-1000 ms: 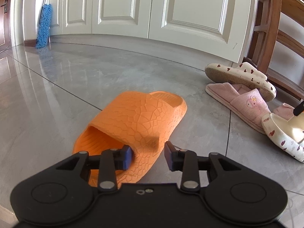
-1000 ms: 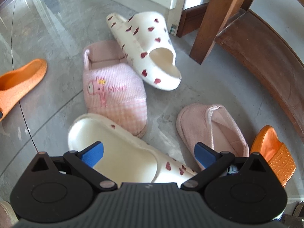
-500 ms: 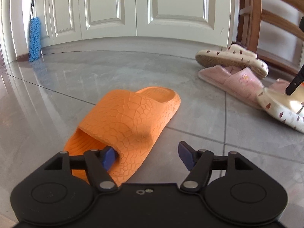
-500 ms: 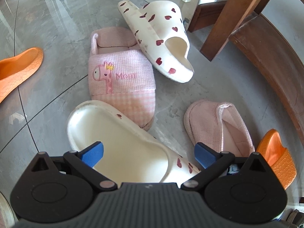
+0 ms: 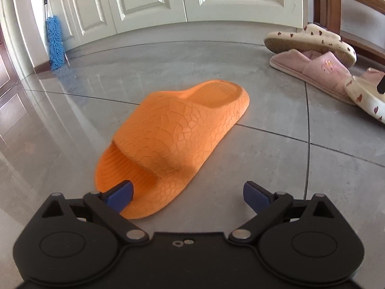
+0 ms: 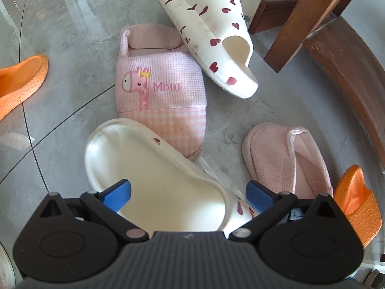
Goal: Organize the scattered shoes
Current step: 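Grasp the second orange slide by its strap with the left tool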
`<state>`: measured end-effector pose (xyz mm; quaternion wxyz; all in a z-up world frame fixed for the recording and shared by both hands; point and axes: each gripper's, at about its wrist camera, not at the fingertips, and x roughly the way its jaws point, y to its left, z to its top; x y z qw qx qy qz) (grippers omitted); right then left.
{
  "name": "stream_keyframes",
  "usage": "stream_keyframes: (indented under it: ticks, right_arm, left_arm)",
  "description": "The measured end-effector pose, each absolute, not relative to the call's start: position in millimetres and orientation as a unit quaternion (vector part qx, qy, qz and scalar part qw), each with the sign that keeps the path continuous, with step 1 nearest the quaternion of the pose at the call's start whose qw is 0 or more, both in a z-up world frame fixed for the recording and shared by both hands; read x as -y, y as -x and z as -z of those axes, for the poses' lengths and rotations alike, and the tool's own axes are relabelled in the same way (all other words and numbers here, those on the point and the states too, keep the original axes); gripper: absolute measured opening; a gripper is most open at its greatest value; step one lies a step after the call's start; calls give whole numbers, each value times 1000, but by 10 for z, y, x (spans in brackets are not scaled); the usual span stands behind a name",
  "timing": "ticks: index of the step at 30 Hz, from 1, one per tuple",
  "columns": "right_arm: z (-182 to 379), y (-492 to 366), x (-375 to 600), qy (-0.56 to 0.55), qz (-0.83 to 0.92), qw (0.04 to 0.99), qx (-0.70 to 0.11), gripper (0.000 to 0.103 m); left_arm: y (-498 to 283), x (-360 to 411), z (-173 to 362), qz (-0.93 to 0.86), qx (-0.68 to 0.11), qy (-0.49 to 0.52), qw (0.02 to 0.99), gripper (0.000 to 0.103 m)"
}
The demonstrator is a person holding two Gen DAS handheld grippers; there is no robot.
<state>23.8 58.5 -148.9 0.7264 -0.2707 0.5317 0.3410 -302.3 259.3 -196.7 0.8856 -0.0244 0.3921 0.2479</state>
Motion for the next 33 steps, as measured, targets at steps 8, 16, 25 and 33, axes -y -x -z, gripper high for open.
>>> stream_keyframes:
  ticks: [8, 16, 25, 33]
  right_arm:
    - [1331, -320, -525, 254, -340, 743, -518, 103]
    - [613, -640, 3, 179, -306, 810, -467, 103]
    - [-29, -709, 1155, 131, -205, 871, -427, 103]
    - [-227, -601, 2203, 82, -127, 888, -434, 103]
  left_arm:
    - [2937, -2547, 1589, -245, -342, 66, 905, 98]
    - [2209, -2130, 1285, -114, -305, 84, 942, 98]
    - [985, -1039, 1155, 63, -306, 64, 948, 97]
    - [121, 111, 1154, 196, -300, -1, 934, 69]
